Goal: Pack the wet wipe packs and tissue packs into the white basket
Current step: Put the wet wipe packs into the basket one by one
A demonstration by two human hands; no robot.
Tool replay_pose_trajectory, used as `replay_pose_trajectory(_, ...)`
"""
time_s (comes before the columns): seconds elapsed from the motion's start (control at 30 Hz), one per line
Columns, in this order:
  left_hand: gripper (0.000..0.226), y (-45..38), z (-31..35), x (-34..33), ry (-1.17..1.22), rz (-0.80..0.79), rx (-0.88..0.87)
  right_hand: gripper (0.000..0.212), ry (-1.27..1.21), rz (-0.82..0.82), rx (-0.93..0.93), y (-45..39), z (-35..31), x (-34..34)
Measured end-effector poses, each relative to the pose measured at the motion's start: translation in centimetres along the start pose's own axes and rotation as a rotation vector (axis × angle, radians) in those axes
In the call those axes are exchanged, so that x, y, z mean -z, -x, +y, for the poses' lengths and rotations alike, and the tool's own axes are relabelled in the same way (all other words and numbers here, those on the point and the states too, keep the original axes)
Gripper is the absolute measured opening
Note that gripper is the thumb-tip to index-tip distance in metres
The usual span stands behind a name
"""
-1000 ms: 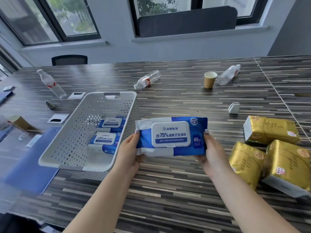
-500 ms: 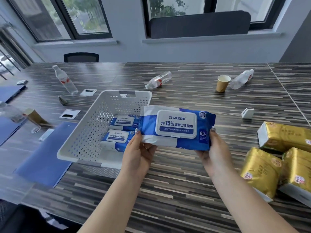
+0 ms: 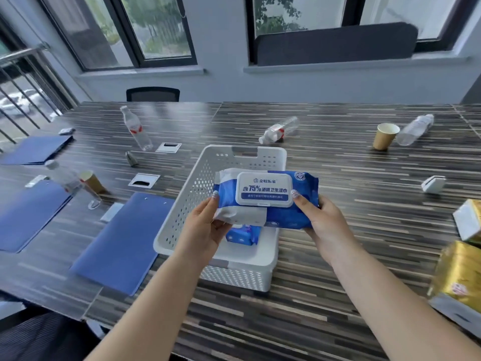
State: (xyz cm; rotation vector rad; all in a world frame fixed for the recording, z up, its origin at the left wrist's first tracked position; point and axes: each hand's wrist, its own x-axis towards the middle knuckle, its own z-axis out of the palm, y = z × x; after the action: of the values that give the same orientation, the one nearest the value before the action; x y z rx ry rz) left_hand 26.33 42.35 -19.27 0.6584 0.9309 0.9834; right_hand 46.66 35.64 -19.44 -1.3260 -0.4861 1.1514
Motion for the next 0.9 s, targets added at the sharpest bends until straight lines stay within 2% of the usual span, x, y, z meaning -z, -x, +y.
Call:
replay_pose_trajectory(0.17, 0.03, -1.2, 4.3, 4.2, -0.461, -0.086, 0.094, 0.045, 0.092, -0.006, 0.002, -1.1, 1.2, -4.7)
replay_pose_trajectory(0.33, 0.032, -3.1, 6.2, 7.4, -0.605, -0.008, 0.13, 0.055, 0.242, -0.025, -0.063, -3.1, 2.8, -8.6)
replay_pose_trajectory(0.43, 0.031, -4.8, 6.2, 8.4, -0.831, 0.03, 0.162, 0.053, 0.291, -0.015, -0.198, -4.2, 4.1, -9.9)
replay_pose_trajectory(0.57, 0.034, -6.9, 4.7, 8.5, -1.208, -0.013, 0.286, 0.058, 0.417, 0.029, -0.385, -4.8, 6.0, -10.9)
replay_pose_trajectory(0.7, 0.051, -7.7, 2.5, 8.4, -1.412, -0.031, 0.413, 0.043, 0.552, 0.015, -0.516, -4.8, 8.2, -10.7)
replay_pose_trajectory(0.77, 0.053, -8.0, 1.9, 8.5, -1.515, -0.035, 0.434, 0.051, 0.59, -0.005, -0.548, -5.3, 9.4, -10.9)
replay_pose_trajectory(0.9, 0.053, -8.6, 1.3, 8.4, -1.585, -0.035, 0.488, 0.049, 0.671, -0.064, -0.621, -6.7, 11.1, -11.1)
